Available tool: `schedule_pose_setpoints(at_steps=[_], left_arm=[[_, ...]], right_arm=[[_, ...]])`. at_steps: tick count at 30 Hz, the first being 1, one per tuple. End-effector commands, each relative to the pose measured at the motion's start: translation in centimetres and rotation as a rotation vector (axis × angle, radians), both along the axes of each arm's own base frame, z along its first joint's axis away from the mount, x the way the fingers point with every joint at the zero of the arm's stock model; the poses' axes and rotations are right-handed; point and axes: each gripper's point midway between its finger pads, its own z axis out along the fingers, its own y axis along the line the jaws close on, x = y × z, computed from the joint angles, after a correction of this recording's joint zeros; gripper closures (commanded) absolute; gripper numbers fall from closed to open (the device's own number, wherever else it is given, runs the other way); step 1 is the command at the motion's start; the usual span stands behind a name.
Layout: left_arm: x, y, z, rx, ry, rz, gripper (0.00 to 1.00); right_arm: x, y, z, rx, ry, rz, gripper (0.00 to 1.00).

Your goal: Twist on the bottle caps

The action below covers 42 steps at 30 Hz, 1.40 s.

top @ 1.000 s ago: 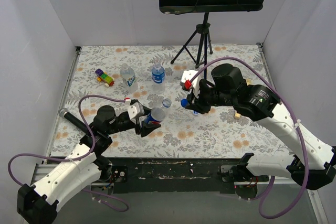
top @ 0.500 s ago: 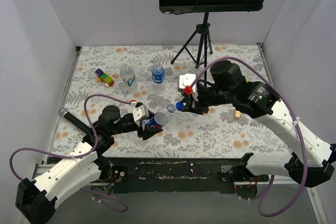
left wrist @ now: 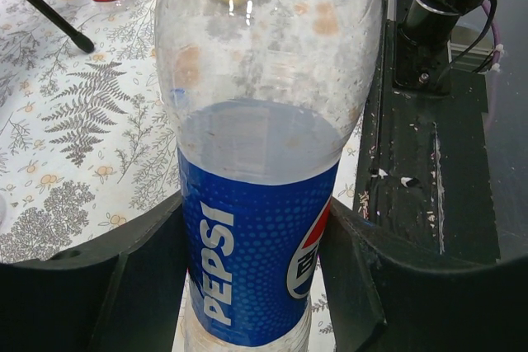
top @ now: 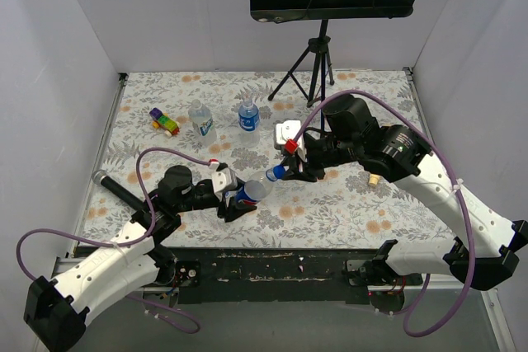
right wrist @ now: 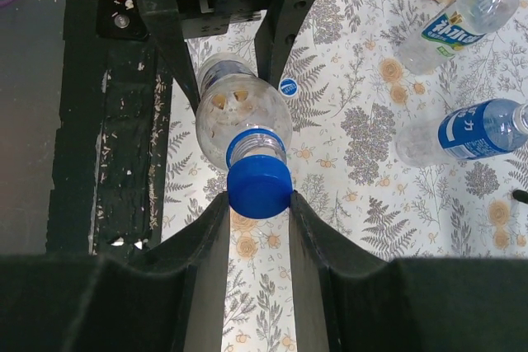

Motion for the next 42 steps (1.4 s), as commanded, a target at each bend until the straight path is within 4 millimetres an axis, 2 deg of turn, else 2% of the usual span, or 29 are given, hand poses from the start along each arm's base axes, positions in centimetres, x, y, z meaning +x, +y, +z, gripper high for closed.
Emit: schedule_pose_setpoints(at_steps=[1, 11, 19, 29, 34, 42], left_arm=[[-0.1, -0.3, 1.7, -0.012, -0.044, -0.023, 0.45], [-0.8, -0.6, 1.3, 0.028, -0.038, -0.055, 0.45], [-1.1, -0.8, 1.6, 0.034, -0.047, -0.073, 0.45], [-0.9, -1.1, 2.4, 0.053, -0.069, -0.095, 0.45], [-0.9, -1.4, 2.4, 0.091, -0.07, -0.13, 0.45], [-0.3, -2.9, 4.5, 0.078, -0.097, -0.198, 0.46]], right_arm=[[-0.8, 0.1, 1.7, 0.039, -0.022, 0.055, 0.87], [-1.6, -0.2, 0.7, 0.013, 0.001, 0.085, 0.87], [-1.5, -0.5, 0.1, -0.007, 0.001, 0.076, 0.87], [-2.5, -1.2, -1.2, -0.06, 0.033, 0.104, 0.88], [-2.7, -1.5, -1.2, -0.07, 0.032, 0.11, 0.88], [-2.6, -1.7, -1.5, -0.092, 0.03, 0.101, 0.9]])
